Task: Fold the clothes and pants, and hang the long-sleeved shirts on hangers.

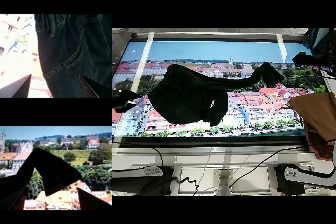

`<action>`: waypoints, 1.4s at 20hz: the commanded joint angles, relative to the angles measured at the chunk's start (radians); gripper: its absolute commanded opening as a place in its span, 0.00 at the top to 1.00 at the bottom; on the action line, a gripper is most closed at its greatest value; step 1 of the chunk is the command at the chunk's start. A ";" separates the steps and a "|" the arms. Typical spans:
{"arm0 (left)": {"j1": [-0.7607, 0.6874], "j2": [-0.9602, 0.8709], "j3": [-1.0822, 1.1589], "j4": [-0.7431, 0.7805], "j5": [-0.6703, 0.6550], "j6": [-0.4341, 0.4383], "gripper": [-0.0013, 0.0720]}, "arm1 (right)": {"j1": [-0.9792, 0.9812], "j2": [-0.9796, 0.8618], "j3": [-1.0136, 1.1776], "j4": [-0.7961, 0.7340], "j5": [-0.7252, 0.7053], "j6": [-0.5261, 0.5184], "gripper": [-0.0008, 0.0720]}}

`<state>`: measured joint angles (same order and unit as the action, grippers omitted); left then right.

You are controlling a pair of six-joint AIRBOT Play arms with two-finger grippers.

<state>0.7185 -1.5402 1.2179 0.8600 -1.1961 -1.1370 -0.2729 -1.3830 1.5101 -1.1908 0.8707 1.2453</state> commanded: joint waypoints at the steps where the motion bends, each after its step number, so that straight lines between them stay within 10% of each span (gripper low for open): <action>1: -0.047 -0.102 0.000 -0.001 0.082 -0.001 0.05 | -0.001 0.000 0.000 0.000 0.000 0.000 0.04; 9: -0.166 -0.255 0.000 -0.109 0.311 -0.001 0.08 | -0.001 0.000 0.000 0.000 0.000 0.000 0.04; 12: -0.168 -0.255 0.000 -0.222 0.380 0.000 0.46 | -0.001 0.000 0.000 0.000 0.000 0.000 0.04; 14: -0.166 -0.251 0.001 -0.263 0.385 0.021 0.93 | -0.001 0.000 0.000 0.000 0.000 0.000 0.04; 17: -0.177 -0.211 0.000 -0.265 0.402 0.114 0.93 | -0.001 0.000 0.000 0.000 0.001 0.000 0.04; 28: -0.191 0.168 0.000 0.053 0.505 0.036 0.93 | 0.000 0.000 0.000 0.093 0.061 0.118 0.04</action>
<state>0.5274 -1.4654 1.2171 0.7967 -0.7086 -1.0744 -0.2729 -1.3830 1.5101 -1.1465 0.8829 1.2800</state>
